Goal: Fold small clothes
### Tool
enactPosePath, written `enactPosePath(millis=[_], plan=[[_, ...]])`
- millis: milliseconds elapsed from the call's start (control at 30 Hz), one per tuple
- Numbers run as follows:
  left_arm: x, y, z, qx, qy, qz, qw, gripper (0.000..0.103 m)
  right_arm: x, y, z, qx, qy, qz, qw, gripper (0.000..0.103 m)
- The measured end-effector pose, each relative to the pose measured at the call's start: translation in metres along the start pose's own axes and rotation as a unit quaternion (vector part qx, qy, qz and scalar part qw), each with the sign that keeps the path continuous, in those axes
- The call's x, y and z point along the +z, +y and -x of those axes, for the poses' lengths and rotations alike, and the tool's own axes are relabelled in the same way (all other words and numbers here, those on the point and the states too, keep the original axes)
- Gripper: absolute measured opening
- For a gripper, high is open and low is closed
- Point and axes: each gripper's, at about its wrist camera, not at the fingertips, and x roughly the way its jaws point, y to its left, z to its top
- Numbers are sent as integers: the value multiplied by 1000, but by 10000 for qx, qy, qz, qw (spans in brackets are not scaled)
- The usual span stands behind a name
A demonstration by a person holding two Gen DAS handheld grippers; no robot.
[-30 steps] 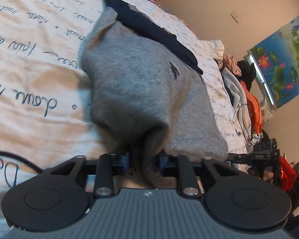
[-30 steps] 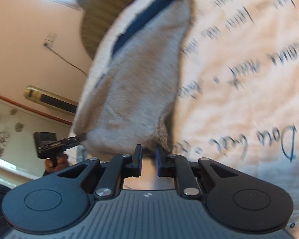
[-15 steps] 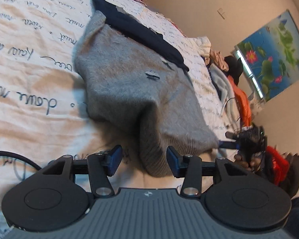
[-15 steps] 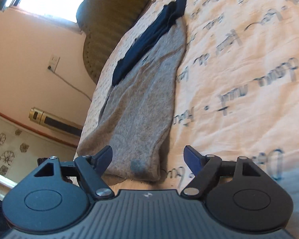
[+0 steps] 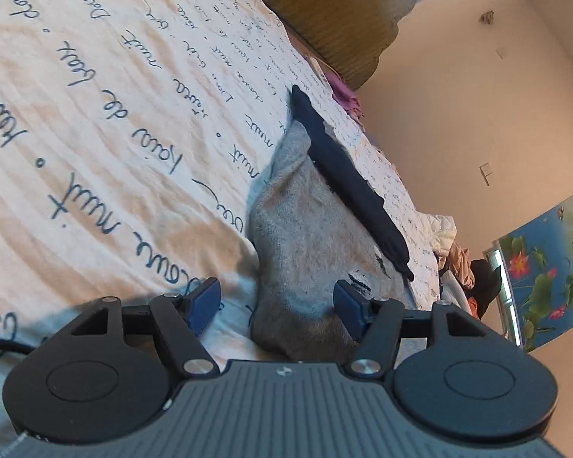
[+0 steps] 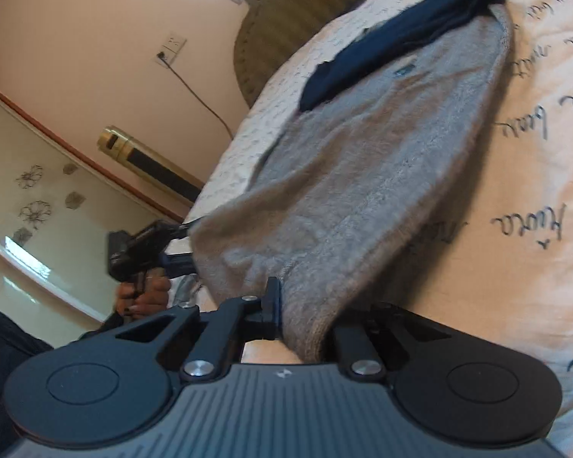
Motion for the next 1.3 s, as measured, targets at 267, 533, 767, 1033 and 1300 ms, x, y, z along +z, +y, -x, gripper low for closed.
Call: enactPosePath(millis=[267, 533, 767, 1033, 1300], plan=[[-1, -2, -24, -576, -28, 301, 9979, 68, -10, -42, 47, -563, -461, -825, 9939, 5], [15, -22, -49, -871, 290, -66, 9958, 44, -28, -64, 39, -757, -351, -1087, 9906, 4], [3, -33, -38, -622, 742, -856, 9916, 25, -17, -50, 74, -1388, -837, -1146, 9801, 17], [-5, -77, 6, -351, -122, -1890, 9813, 3, 26, 37, 1, -1482, -376, 504, 9870, 23], [24, -64, 71, -372, -476, -1932, 9793, 55, 24, 40, -93, -869, 813, 504, 9916, 23]])
